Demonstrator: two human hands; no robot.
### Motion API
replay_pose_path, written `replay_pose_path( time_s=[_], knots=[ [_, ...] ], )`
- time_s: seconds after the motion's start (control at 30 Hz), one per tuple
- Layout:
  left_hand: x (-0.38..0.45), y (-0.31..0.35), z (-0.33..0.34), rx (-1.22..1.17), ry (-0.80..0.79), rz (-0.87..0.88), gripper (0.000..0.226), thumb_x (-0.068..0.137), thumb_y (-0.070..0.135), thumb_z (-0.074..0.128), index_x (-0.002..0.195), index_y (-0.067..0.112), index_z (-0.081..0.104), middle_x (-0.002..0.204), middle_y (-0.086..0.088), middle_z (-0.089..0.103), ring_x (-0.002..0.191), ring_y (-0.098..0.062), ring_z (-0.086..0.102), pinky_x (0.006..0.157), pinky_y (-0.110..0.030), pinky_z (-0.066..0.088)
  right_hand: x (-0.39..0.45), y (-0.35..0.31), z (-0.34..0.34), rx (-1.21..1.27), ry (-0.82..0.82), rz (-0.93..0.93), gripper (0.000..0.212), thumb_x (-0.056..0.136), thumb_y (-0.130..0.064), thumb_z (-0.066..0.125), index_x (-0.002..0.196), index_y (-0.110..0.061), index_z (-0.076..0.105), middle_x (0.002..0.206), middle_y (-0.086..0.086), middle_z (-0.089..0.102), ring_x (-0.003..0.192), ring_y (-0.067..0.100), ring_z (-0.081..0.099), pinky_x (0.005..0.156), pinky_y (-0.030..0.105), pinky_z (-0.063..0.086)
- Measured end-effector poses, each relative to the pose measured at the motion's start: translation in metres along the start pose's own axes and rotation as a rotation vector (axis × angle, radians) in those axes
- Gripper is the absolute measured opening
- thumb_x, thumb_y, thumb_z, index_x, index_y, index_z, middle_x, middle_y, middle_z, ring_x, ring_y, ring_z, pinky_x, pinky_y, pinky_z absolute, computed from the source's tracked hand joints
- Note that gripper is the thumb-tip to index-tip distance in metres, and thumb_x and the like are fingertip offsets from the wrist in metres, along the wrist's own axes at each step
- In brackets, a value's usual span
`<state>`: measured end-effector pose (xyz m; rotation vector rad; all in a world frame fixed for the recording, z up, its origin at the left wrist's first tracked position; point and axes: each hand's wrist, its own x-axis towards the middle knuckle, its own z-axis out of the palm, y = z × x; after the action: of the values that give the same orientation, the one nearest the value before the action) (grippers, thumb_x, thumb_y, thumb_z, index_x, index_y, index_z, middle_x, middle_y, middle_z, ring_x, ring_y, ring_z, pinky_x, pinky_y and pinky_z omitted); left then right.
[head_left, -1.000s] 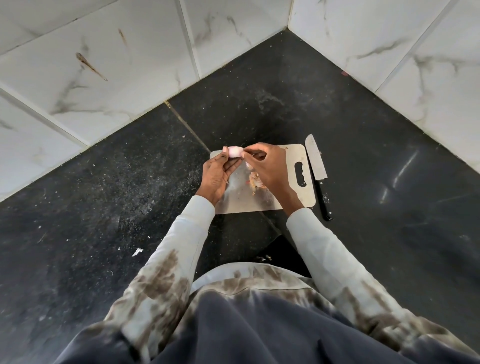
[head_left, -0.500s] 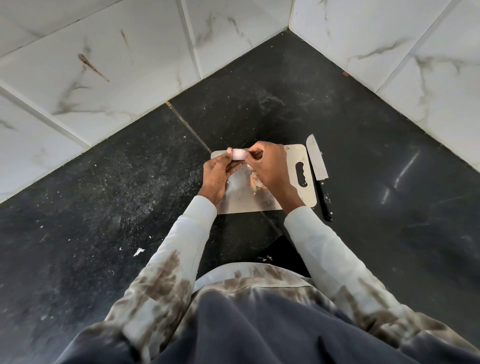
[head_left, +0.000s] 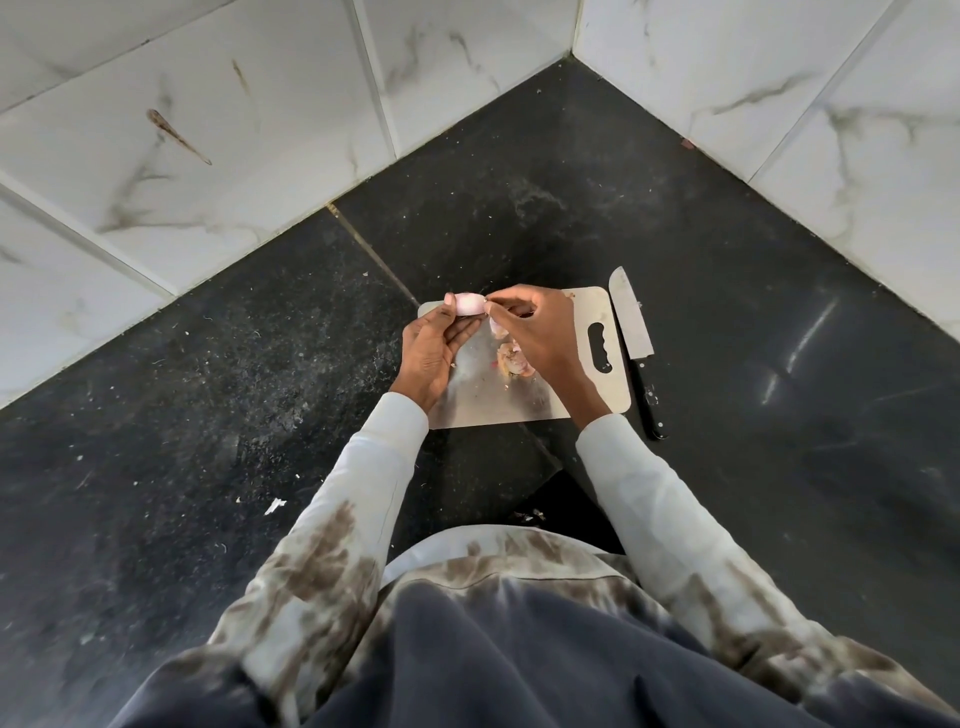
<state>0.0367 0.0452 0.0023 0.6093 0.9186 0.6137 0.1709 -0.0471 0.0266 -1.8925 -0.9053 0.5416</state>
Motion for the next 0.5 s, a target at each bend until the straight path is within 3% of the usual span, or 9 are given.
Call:
replay_pose_path(
  time_s=[0.13,0.27,0.43,0.5],
  knots=[
    [-0.0011,-0.0007,-0.0009,0.029,-0.01,0.0,0.022,0.109,0.017,0.059,0.117,0.0,0.071,0.125,-0.026,0.075,0.121,-0.037,0.072,0.113,-0.051,0.052,-0.0011,-0.0011,0.003,-0.038,0.054,-0.008,0.019,0.093,-0.027,0.078,0.108,-0.015,0.081,0.1,-0.004,0.08,0.086,0.005,0.07,0.083,0.023,0.059],
    [-0.0018,-0.001,-0.0008,0.042,-0.017,0.007,0.022,0.11,0.019,0.058,0.114,0.003,0.072,0.115,-0.02,0.079,0.114,-0.033,0.076,0.114,-0.05,0.052,-0.0008,-0.002,0.0061,-0.072,0.059,0.006,0.02,0.093,-0.028,0.078,0.108,-0.014,0.079,0.101,-0.002,0.079,0.086,0.009,0.07,0.084,0.026,0.06],
    [0.0033,-0.0014,-0.0007,0.028,0.001,-0.028,0.03,0.111,0.02,0.056,0.13,-0.001,0.063,0.124,-0.024,0.075,0.119,-0.035,0.074,0.113,-0.051,0.053,0.0009,0.0008,0.0061,-0.047,0.039,0.028,0.021,0.095,-0.029,0.076,0.109,-0.014,0.078,0.102,-0.001,0.078,0.089,0.012,0.07,0.085,0.026,0.06],
    [0.0027,-0.0018,-0.0002,0.011,-0.007,-0.044,0.025,0.112,0.019,0.053,0.128,0.001,0.062,0.12,-0.021,0.077,0.116,-0.034,0.075,0.113,-0.05,0.053,0.0013,0.0023,0.0067,-0.028,0.04,0.038,0.02,0.096,-0.03,0.075,0.108,-0.015,0.077,0.101,-0.003,0.077,0.089,0.011,0.07,0.085,0.025,0.059]
  ],
)
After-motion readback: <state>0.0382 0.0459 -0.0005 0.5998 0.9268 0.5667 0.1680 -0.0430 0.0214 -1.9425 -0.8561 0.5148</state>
